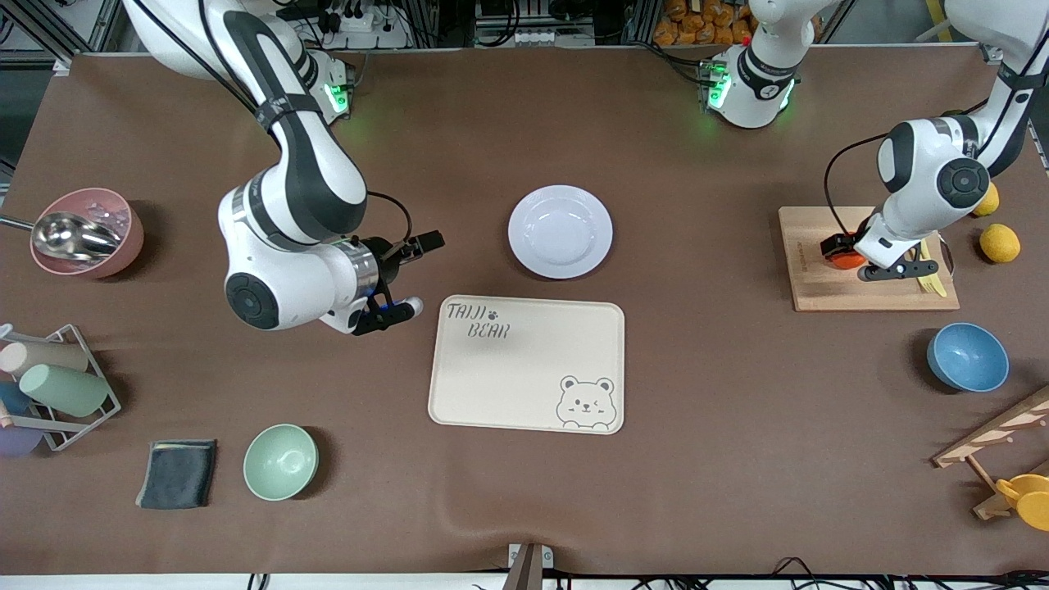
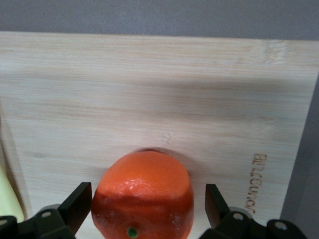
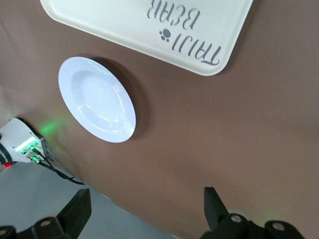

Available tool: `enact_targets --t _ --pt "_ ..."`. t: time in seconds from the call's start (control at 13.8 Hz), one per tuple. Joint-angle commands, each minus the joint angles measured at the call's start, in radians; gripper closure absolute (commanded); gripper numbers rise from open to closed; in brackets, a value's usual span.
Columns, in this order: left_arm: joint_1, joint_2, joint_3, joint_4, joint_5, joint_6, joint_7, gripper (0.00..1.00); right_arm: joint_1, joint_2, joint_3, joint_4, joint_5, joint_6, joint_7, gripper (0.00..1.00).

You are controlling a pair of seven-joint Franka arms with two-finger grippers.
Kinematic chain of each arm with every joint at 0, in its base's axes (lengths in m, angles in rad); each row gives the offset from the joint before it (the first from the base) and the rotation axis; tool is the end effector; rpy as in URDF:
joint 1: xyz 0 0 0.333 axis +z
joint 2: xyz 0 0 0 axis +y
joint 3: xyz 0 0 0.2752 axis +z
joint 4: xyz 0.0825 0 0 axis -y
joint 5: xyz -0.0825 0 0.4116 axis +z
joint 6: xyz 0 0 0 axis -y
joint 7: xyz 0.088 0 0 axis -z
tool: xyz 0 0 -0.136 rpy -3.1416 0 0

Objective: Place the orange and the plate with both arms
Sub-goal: 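Close the left gripper around the orange on the cutting board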

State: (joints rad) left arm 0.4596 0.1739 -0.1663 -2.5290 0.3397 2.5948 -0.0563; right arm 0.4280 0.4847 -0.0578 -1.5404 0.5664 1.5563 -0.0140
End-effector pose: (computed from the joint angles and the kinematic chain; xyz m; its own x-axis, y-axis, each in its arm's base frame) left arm 0.4342 0.1240 0.1086 0.9921 0.0573 -0.1115 0.0435 -0.9916 -0.1216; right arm 0.5626 0.3006 0.2882 0.8309 0.3371 -0.4427 0.1082 -0.8783 -0.4657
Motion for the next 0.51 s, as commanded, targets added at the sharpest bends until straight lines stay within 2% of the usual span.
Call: enact_targets --t 0.0,0.07,0.15,0.22,0.44 --pt "0.037 0.015 -0.01 -0.002 0.041 0.024 0.006 0.15 -0.008 -0.001 0.003 -0.004 0.021 -0.005 0.003 0.0" --pt "0.037 0.013 -0.01 -0.001 0.041 0.024 0.004 0.36 -0.006 -0.001 0.003 -0.004 0.021 -0.005 0.002 0.0" --pt "0.036 0.01 -0.012 -0.001 0.041 0.022 -0.006 0.79 -0.005 -0.001 0.003 -0.004 0.021 -0.005 0.003 0.0" --pt "0.033 0.004 -0.015 0.007 0.041 0.012 -0.004 1.0 -0.006 -0.001 0.001 -0.004 0.021 -0.005 0.003 0.0" --pt "0.033 -0.034 -0.048 0.047 0.038 -0.024 0.009 1.0 -0.009 -0.001 0.003 -0.003 0.021 -0.005 0.0 0.0"
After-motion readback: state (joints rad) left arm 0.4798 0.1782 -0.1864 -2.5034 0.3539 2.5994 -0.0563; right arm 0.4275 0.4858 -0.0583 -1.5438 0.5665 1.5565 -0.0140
